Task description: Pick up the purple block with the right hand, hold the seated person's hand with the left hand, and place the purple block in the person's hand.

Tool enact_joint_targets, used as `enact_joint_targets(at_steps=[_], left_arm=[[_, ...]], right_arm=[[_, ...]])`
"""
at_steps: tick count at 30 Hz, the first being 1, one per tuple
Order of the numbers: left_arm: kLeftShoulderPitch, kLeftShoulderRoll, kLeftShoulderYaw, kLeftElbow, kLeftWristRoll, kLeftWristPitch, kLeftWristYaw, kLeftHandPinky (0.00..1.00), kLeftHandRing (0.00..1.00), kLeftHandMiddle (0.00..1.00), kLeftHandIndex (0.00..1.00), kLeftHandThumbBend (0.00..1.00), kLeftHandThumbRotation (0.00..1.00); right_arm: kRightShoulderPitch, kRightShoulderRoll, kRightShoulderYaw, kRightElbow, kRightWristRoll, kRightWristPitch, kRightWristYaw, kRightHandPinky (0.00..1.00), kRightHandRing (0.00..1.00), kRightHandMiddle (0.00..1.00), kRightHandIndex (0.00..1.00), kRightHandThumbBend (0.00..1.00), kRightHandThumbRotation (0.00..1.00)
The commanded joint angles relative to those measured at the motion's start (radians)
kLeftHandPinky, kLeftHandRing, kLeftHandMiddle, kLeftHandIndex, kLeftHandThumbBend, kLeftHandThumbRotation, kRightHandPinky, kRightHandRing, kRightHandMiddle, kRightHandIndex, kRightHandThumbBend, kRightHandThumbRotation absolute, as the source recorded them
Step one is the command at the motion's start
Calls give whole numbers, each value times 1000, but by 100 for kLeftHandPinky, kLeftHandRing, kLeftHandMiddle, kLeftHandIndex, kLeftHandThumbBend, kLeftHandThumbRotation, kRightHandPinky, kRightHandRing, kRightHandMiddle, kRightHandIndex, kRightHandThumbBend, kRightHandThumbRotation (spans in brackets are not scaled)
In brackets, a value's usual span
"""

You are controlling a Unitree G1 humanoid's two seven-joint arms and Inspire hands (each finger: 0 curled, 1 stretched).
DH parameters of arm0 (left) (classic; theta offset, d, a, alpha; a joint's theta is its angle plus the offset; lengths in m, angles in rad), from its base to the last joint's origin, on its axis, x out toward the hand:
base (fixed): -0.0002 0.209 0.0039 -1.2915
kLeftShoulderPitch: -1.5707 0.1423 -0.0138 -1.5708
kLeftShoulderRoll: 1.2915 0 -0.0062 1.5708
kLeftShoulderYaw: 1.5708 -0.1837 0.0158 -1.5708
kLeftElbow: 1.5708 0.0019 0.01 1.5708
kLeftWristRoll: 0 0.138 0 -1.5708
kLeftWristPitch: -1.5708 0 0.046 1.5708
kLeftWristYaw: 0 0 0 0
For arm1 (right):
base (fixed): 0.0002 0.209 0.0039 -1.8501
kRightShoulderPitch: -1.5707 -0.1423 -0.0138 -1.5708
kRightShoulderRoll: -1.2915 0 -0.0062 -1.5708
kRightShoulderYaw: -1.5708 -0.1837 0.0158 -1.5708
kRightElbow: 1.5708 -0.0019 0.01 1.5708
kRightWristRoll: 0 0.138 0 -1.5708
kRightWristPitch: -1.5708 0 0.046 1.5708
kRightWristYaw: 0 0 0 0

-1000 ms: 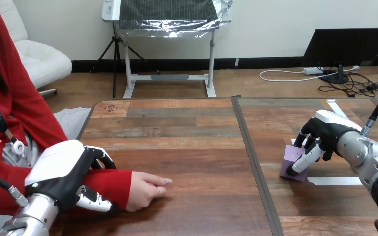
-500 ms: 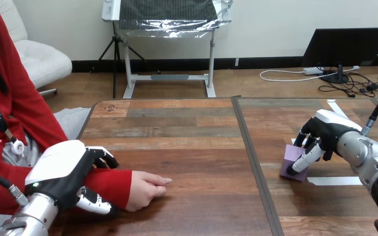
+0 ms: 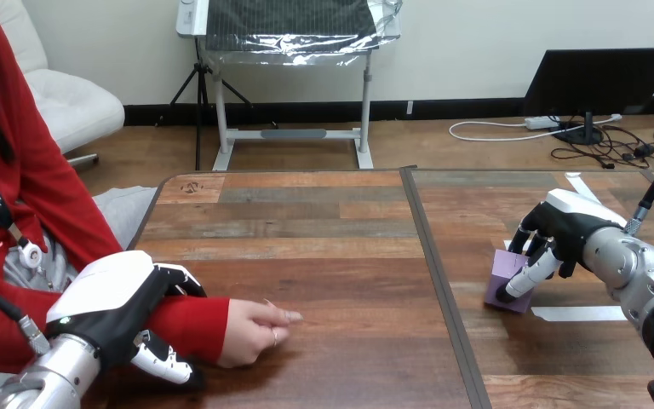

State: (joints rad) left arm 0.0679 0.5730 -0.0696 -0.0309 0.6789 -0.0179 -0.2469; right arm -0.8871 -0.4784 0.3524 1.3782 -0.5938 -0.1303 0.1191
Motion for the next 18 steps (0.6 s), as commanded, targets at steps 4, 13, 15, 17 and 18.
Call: enact_joint_targets(at_steps=[4, 13, 15, 17, 18], left_arm=[[-60, 22, -7, -56, 1, 31, -41, 58, 65, 68, 68, 100, 3], [-67, 27, -18, -57, 13, 52, -78, 59, 67, 71, 70, 100, 4], [-70, 31, -24, -57, 25, 58, -87, 60, 68, 71, 70, 100, 4], [-73, 33, -29, -56, 35, 63, -96, 60, 68, 72, 70, 100, 4], [-74, 34, -30, -55, 39, 65, -100, 60, 68, 72, 70, 100, 3]], right_arm=[[-38, -6, -11, -28, 15, -11, -32, 46, 50, 54, 53, 78, 0], [-35, -7, -13, -29, 17, -18, -37, 46, 50, 54, 53, 78, 0], [-36, -6, -14, -28, 19, -15, -36, 45, 49, 54, 53, 78, 0], [-36, -6, -14, -28, 19, -15, -36, 45, 49, 54, 53, 78, 0], [-36, -6, -14, -28, 19, -15, -37, 45, 49, 54, 53, 78, 0]])
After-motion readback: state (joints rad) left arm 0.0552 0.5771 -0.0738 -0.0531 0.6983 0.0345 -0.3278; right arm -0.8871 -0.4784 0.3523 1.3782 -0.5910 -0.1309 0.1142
